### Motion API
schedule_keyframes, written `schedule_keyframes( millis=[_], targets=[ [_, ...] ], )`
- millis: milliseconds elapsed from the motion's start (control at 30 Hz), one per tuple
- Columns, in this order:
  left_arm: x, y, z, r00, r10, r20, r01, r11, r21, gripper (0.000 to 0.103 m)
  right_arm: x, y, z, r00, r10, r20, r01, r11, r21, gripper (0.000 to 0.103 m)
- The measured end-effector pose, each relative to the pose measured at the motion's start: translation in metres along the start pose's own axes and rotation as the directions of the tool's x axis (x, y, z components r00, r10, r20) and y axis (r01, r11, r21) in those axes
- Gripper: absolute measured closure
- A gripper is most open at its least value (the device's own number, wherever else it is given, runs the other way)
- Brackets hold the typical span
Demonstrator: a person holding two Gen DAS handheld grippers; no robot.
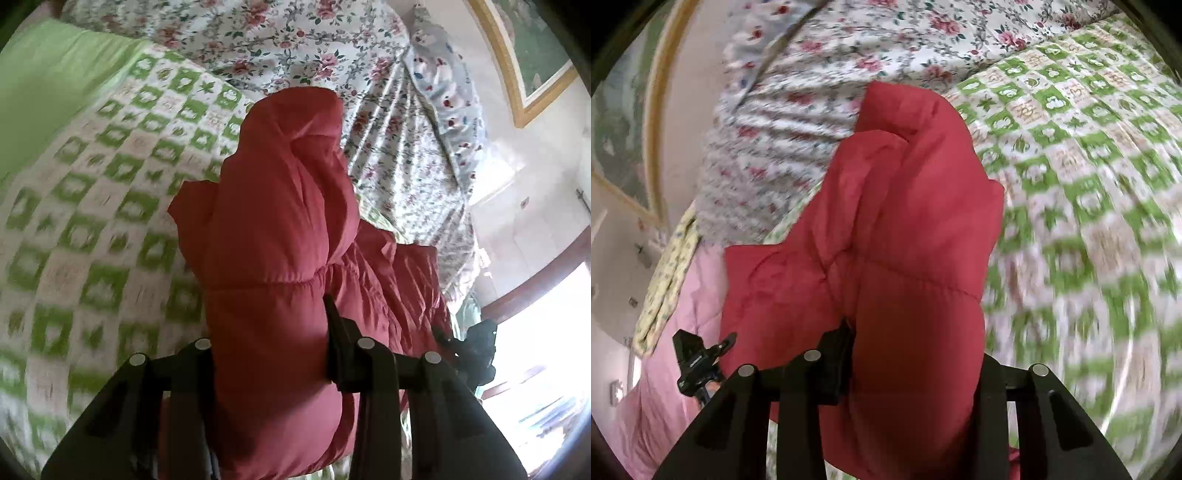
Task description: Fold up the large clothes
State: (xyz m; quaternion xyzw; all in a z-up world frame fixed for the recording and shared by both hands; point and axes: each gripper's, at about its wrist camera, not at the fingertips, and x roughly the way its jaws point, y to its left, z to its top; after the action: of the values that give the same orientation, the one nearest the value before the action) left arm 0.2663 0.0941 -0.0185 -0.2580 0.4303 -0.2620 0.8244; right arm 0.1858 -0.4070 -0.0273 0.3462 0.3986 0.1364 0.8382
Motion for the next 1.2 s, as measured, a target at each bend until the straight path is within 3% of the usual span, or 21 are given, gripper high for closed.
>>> schedule_keyframes(
  millis=[267,400,500,667,833,1100,1200],
  targets=[
    [-0.057,0.008,-0.065,0.999,-0.038,0.009,0.038,0.999,-0.028,0.069,-0.037,0.000,-0.073,0.998,0.062,-0.016,-0.061,0.997,0.043,0.066],
    [-0.066,0.018,-0.089,1.000,-0.024,0.003,0.024,0.999,-0.026,0.069,-0.044,-0.001,-0.097,0.999,0.046,-0.004,-0.046,0.998,0.034,0.065],
    [-0.061,0.022,-0.099,0.999,0.046,0.011,-0.046,0.999,-0.007,0.068,-0.040,-0.003,-0.102,1.000,0.007,0.019,-0.008,1.000,0.020,0.064],
    [-0.044,0.025,-0.103,0.982,0.184,0.030,-0.185,0.982,0.025,0.064,-0.031,-0.014,-0.104,0.998,-0.034,0.055,0.033,0.999,0.021,0.058],
    [-0.031,0.016,-0.103,0.952,0.299,0.068,-0.304,0.949,0.080,0.058,-0.029,-0.026,-0.108,0.997,-0.035,0.070,0.033,0.999,0.035,0.054],
    [-0.024,0.020,-0.106,0.926,0.366,0.096,-0.374,0.924,0.079,0.044,-0.025,-0.035,-0.109,0.995,-0.064,0.080,0.061,0.997,0.049,0.040],
    [-0.026,0.016,-0.109,0.904,0.414,0.109,-0.423,0.903,0.071,0.034,-0.025,-0.035,-0.111,0.993,-0.079,0.086,0.075,0.996,0.050,0.036]
  ],
)
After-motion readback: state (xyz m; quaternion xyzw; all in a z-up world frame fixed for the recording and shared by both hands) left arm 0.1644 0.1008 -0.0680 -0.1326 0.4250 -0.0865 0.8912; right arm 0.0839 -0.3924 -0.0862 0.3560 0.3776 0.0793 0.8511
